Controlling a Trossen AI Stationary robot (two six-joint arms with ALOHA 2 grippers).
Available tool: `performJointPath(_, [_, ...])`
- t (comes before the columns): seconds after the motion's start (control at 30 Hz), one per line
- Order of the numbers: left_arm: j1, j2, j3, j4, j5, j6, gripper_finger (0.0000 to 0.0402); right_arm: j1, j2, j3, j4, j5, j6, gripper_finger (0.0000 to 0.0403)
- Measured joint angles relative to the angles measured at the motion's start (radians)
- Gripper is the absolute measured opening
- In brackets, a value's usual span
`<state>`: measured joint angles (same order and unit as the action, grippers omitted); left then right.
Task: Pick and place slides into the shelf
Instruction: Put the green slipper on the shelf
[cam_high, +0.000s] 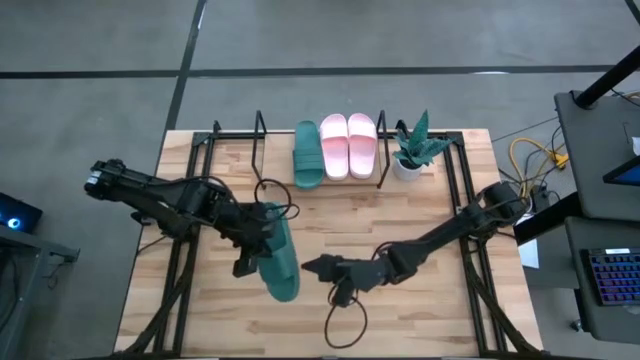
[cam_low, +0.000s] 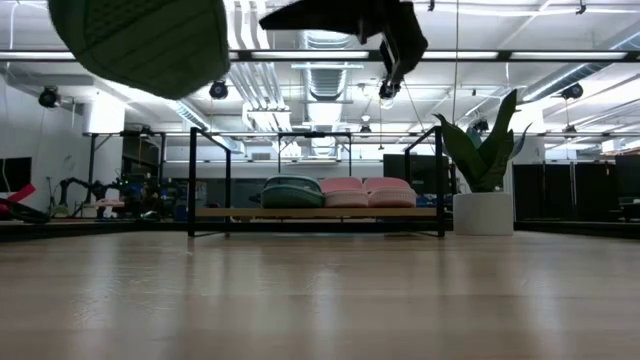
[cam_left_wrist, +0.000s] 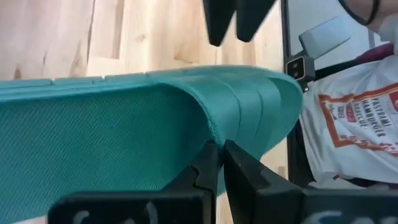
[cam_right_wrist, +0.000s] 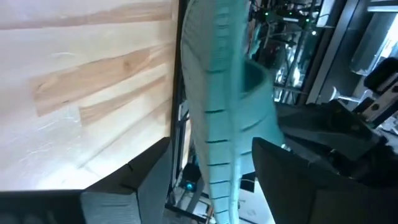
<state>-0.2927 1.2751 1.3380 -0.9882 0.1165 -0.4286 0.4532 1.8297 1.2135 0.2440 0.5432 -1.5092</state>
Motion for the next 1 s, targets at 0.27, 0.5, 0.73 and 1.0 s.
performJointPath(0.27, [0.012, 0.001, 0.001, 0.002, 0.005, 0.021, 0.0000, 0.029, -0.007, 0.011, -0.010, -0.080, -0.011, 0.0189])
performJointPath(0.5, [0.012, 0.001, 0.002, 0.014, 0.014, 0.019, 0.0000, 0.030, -0.008, 0.010, -0.022, -0.172, -0.065, 0.0185])
performJointPath(0.73, [0.014, 0.023, 0.005, 0.038, 0.048, 0.041, 0.0000, 0.031, -0.008, 0.010, -0.023, -0.221, -0.127, 0.0183])
performJointPath(1.0, [0.029, 0.069, 0.011, 0.084, 0.089, 0.075, 0.0000, 0.026, -0.006, 0.017, -0.024, -0.229, -0.149, 0.0183])
